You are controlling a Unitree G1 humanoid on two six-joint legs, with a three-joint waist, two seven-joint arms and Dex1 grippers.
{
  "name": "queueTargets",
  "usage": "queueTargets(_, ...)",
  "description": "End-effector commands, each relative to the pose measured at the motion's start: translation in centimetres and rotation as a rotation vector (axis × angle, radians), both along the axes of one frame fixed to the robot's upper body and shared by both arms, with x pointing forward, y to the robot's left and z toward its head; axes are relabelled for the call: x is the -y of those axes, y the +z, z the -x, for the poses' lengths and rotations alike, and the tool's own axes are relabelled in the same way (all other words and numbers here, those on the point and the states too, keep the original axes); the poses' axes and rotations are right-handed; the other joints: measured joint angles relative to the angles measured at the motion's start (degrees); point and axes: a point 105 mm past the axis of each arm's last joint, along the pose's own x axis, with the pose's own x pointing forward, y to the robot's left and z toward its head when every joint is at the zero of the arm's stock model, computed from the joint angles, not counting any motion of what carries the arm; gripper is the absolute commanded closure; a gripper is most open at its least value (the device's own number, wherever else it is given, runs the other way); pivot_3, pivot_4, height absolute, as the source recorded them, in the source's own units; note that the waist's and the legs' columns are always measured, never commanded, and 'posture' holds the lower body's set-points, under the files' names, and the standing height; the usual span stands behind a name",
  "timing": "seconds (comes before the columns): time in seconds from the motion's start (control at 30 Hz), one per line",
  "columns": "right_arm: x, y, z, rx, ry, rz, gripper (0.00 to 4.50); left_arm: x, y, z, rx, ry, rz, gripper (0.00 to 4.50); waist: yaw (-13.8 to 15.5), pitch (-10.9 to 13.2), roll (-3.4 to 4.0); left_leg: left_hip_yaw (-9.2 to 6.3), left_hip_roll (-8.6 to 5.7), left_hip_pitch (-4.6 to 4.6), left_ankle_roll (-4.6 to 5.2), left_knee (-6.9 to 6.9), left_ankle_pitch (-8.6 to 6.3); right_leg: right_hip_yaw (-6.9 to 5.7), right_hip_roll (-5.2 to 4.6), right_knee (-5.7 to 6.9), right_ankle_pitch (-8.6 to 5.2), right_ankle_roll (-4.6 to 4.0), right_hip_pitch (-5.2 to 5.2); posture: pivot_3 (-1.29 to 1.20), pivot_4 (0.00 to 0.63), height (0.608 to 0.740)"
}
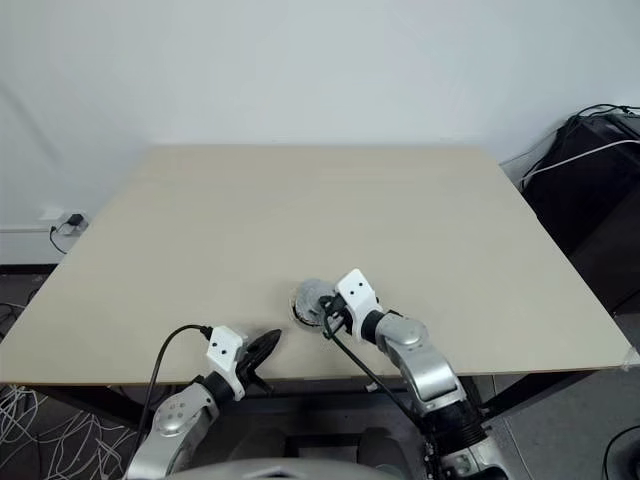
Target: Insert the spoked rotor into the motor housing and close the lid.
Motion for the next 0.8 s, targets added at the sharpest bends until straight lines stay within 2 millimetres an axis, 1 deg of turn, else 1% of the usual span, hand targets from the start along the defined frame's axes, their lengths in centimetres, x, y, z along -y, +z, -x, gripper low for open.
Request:
queueTargets(0.03, -0.5, 0.4, -0.7, 0.031, 0.002, -0.005, 4.49, 0.0, 0.8, -0.4, 0.05, -0.006, -0.003, 4.5, 0.0, 0.0, 0.0, 0.0, 0.0, 0.0, 0.0, 0.0, 0.0, 0.0, 0.0, 0.0, 0.0, 0.0, 0.0, 0.0, 0.0, 0.74)
queueTargets(0.2, -0.7, -0.2, -1.1, 0.022, -0.006, 0.0, 4.49, 0.0, 0.7, -0.5, 0.05, -0.006, -0.002, 4.5, -0.1, 0.0, 0.0, 0.0, -0.01, 0.0, 0.0, 0.0, 0.0, -0.01, 0.0, 0.01, 0.0, 0.0, 0.0, 0.0, 0.0, 0.74)
queueTargets(0.37, -0.9, -0.2, -1.1, 0.02, -0.001, -0.001, 4.49, 0.1, 0.7, -0.6, 0.051, -0.004, 0.001, 4.5, -0.1, 0.0, 0.01, -0.01, -0.01, 0.0, 0.0, 0.0, 0.0, -0.01, 0.0, 0.01, 0.0, 0.0, 0.0, 0.0, 0.0, 0.74)
queueTargets(0.43, -0.8, 0.0, -1.1, 0.045, 0.001, 0.002, 4.49, 0.2, 0.8, -0.6, 0.053, -0.004, 0.003, 4.5, -0.1, 0.0, 0.01, 0.0, -0.01, 0.0, 0.0, 0.0, 0.0, -0.01, 0.0, 0.01, 0.0, 0.0, -0.01, 0.0, 0.0, 0.74)
queueTargets(0.6, -1.0, 2.3, -0.6, 0.117, 0.089, -0.067, 4.49, 0.3, 1.1, -0.7, 0.059, -0.007, 0.004, 4.5, -0.1, 0.0, 0.01, 0.0, -0.01, 0.0, 0.0, 0.0, 0.0, -0.01, 0.0, 0.01, 0.0, 0.01, 0.0, 0.0, 0.0, 0.74)
queueTargets(0.73, -0.5, 2.9, -0.9, 0.163, 0.144, -0.037, 3.63, 0.4, 1.2, -0.6, 0.06, -0.01, 0.003, 4.5, -0.1, 0.0, 0.01, 0.0, -0.01, 0.0, 0.0, 0.0, 0.0, -0.01, 0.02, 0.01, 0.0, 0.01, 0.0, 0.0, 0.0, 0.74)
queueTargets(0.8, -0.3, 2.9, -1.2, 0.174, 0.144, -0.03, 2.93, 0.5, 1.4, -0.7, 0.064, -0.012, 0.003, 4.5, -0.1, 0.0, 0.01, 0.0, -0.02, 0.01, 0.0, 0.0, 0.0, -0.01, 0.02, 0.01, 0.0, 0.01, 0.01, 0.0, 0.0, 0.74)
